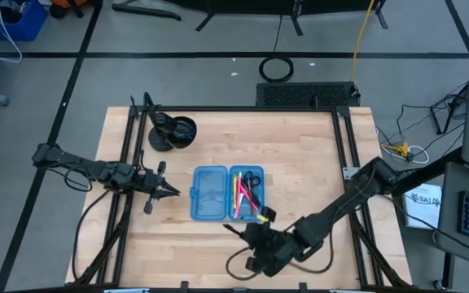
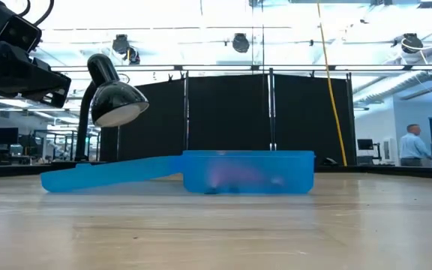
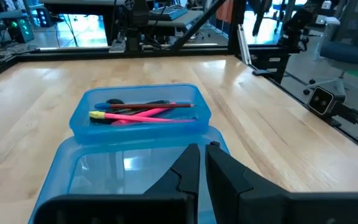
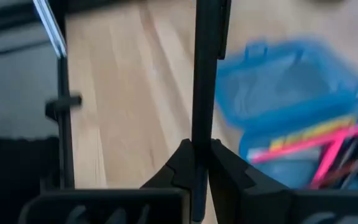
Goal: Pick & place school supplies into a supply box
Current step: Put the black pen into the blue supply box
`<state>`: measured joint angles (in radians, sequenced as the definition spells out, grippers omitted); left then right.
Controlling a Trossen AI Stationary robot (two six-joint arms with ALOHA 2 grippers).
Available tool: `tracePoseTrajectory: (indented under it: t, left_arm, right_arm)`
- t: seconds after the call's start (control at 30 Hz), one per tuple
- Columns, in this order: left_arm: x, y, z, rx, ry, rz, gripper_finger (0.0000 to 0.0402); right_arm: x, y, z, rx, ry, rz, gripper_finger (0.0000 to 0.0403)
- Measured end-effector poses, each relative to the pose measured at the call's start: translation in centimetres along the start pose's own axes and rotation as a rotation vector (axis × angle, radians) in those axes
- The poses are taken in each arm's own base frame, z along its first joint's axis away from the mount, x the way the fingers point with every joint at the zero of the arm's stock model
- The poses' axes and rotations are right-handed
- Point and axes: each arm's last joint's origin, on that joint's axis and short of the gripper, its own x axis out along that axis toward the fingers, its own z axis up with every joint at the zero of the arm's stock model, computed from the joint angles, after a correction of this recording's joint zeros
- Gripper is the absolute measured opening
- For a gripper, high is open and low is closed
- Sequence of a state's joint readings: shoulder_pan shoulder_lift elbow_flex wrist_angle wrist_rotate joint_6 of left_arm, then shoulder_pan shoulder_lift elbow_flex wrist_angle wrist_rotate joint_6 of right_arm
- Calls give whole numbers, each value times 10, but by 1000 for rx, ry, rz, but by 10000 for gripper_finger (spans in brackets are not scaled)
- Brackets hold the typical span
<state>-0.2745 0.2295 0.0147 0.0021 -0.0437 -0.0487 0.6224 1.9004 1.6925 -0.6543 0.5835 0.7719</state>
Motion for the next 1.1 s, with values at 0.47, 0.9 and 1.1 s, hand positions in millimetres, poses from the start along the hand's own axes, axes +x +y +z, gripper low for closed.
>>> tracePoseTrajectory:
  t: [0.47, 0.9, 1.1]
  left_arm:
    - [0, 0, 0, -43, 0, -1, 31]
    - [0, 0, 0, -5, -2, 9, 31]
    - [0, 0, 0, -2, -5, 9, 31]
  right_arm:
    - [8, -56, 53, 495, -74, -73, 17]
    - [32, -126, 61, 800, 268, -203, 17]
    - [66, -150, 53, 894, 269, -121, 17]
